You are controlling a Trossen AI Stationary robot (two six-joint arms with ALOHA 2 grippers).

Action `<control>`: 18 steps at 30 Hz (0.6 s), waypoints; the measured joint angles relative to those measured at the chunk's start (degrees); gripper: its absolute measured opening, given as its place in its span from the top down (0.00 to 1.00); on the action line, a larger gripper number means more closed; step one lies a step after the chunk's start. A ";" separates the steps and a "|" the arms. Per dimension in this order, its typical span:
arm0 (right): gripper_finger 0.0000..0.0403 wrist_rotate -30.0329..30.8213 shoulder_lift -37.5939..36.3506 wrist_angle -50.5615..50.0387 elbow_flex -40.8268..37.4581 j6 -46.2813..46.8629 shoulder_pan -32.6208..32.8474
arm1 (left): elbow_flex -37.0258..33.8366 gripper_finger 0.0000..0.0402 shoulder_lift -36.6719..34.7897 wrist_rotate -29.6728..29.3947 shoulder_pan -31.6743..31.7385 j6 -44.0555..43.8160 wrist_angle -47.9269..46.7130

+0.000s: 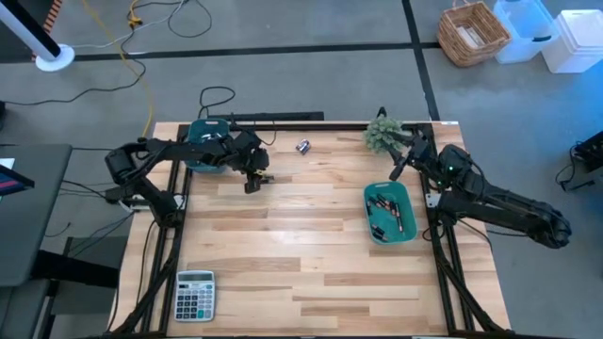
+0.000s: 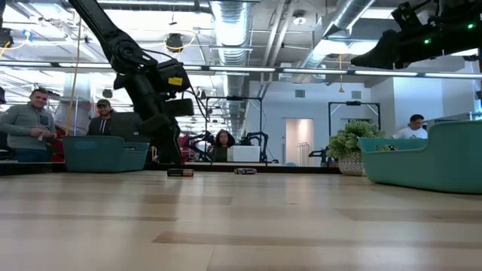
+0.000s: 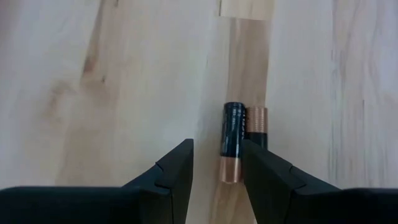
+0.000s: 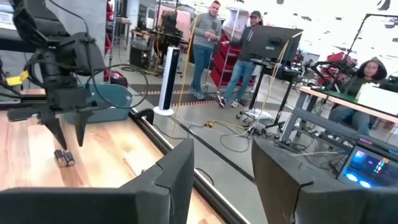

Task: Sort batteries
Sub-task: Put the brown-block battery into the green bin

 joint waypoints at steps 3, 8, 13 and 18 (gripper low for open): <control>0.58 0.05 -0.33 -1.05 0.00 0.08 -0.27 | 0.00 0.69 0.65 0.76 0.00 -0.13 -0.18; 0.58 0.26 -0.23 -1.35 0.00 0.08 -0.23 | 0.00 0.69 0.63 0.91 0.00 -0.64 -0.51; 0.58 0.40 -0.25 -1.27 0.00 0.12 -0.23 | 0.05 0.69 2.17 0.46 -0.24 -0.41 -0.75; 0.58 0.44 -0.25 -1.23 0.00 0.53 -0.23 | 0.07 0.69 4.37 -0.42 -0.28 -0.61 0.37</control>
